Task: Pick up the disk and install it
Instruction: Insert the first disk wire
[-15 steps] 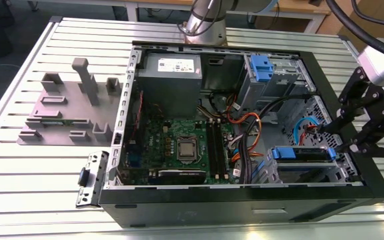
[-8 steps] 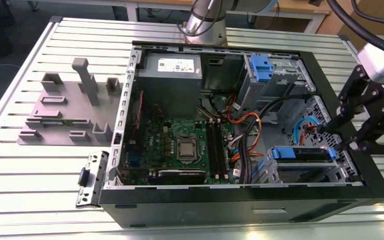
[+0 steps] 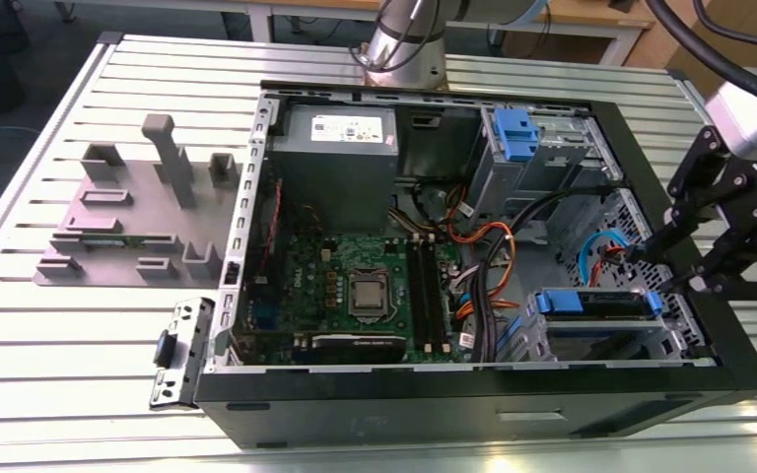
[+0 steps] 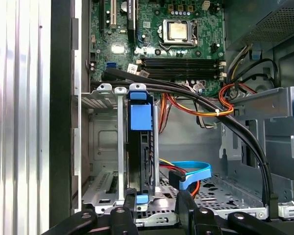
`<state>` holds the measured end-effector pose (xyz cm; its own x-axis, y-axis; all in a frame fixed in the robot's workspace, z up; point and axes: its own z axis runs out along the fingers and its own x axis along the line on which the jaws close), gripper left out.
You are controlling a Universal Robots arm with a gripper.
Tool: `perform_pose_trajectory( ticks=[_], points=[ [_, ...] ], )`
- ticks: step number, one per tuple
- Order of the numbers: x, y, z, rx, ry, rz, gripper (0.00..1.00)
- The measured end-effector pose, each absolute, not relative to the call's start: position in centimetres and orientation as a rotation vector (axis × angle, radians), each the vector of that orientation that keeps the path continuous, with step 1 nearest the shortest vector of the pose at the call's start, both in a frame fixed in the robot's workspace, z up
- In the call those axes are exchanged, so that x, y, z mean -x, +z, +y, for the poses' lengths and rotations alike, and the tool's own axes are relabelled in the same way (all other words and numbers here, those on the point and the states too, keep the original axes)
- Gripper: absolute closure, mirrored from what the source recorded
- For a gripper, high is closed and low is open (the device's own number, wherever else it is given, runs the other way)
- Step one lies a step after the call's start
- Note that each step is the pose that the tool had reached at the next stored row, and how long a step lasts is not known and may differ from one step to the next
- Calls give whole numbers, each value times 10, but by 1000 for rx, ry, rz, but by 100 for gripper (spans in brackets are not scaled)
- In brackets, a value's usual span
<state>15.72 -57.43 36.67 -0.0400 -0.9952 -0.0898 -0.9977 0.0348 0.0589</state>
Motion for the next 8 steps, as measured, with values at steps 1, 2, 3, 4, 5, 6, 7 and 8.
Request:
perform_pose_trajectory(
  ticks=[1, 2, 3, 4, 5, 6, 7, 8],
  points=[
    [-158, 367, -574, 2160, 164, 2243, 53],
    [-158, 366, -574, 2160, 164, 2243, 53],
    [-158, 366, -574, 2160, 164, 2243, 53],
    [-158, 366, -574, 2160, 164, 2243, 53],
    [-158, 366, -574, 2160, 164, 2243, 53],
    [-158, 366, -574, 2160, 165, 2243, 53],
    [-158, 366, -574, 2160, 165, 2243, 53],
    [-158, 366, -574, 2160, 165, 2243, 53]
  ],
)
